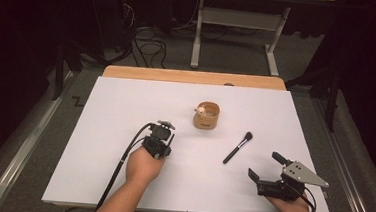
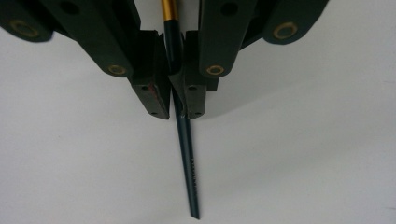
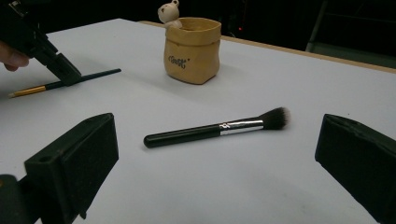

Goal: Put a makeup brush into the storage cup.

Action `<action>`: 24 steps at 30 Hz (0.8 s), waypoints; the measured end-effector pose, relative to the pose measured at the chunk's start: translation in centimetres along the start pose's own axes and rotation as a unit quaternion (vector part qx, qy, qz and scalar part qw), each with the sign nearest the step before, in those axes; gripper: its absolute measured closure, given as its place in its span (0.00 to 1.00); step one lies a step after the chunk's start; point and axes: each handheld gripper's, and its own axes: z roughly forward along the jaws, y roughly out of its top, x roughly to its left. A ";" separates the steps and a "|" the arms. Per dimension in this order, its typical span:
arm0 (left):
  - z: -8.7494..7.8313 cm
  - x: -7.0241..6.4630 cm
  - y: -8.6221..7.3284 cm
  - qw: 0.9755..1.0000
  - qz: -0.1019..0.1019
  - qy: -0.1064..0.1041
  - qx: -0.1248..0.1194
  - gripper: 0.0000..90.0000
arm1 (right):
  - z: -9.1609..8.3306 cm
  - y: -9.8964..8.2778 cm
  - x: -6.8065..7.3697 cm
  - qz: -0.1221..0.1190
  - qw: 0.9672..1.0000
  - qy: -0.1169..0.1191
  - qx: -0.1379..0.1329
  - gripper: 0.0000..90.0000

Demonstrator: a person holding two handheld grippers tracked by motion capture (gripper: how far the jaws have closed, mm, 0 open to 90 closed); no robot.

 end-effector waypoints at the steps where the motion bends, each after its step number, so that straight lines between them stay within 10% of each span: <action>1: 0.0 0.0 0.0 1.000 0.002 0.001 -0.001 0.91 | 0.0 0.0 0.0 0.000 1.000 0.000 0.000 0.00; 24: 0.0 -0.2 -0.3 0.999 0.034 0.009 -0.013 0.93 | 0.0 0.0 0.0 0.000 1.000 0.000 0.001 0.00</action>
